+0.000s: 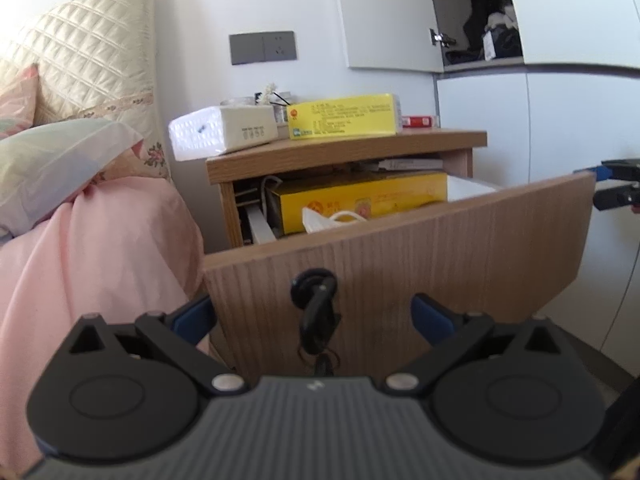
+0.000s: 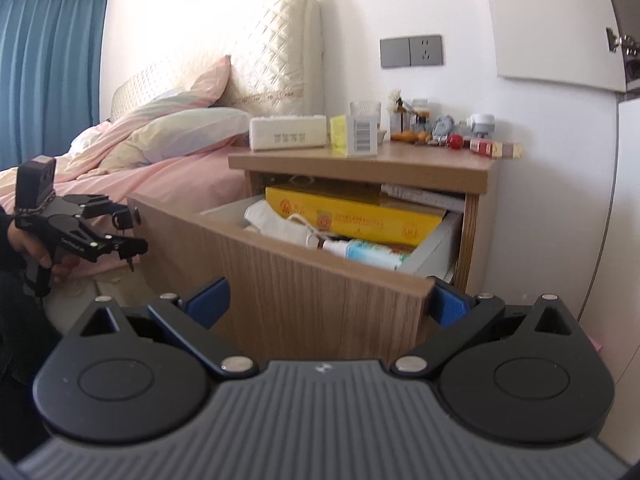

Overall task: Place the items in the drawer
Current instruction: 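Release the drawer key and back the left gripper away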

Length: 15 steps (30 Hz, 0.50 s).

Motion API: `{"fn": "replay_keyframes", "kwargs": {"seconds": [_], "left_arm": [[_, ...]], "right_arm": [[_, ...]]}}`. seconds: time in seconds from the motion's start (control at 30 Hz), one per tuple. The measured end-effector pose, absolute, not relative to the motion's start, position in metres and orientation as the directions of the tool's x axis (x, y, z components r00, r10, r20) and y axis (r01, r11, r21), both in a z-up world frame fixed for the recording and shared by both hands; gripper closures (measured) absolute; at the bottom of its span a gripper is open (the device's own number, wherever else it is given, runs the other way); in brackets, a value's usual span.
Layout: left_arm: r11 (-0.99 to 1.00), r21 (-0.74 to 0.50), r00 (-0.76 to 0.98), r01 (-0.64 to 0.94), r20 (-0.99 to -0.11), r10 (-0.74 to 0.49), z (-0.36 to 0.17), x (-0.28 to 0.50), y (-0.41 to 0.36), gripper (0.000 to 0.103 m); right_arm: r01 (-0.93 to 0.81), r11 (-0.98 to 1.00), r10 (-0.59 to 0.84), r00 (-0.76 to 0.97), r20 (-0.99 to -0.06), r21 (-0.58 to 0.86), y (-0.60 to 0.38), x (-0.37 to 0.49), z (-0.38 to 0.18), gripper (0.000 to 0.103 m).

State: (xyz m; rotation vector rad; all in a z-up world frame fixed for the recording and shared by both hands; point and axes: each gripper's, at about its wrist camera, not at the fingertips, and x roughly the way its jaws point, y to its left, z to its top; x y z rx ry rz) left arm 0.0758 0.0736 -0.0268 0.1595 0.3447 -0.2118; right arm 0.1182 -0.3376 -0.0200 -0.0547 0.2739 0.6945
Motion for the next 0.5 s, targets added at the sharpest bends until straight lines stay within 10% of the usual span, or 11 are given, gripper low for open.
{"fn": "replay_keyframes", "kwargs": {"seconds": [0.5], "left_arm": [[0.985,0.03,0.963,0.169,-0.217,-0.159,0.004,0.063,0.083,0.0]], "right_arm": [[-0.598,0.8,0.597,0.786,-0.161,0.044,-0.319,0.111,0.002,0.0]]}}
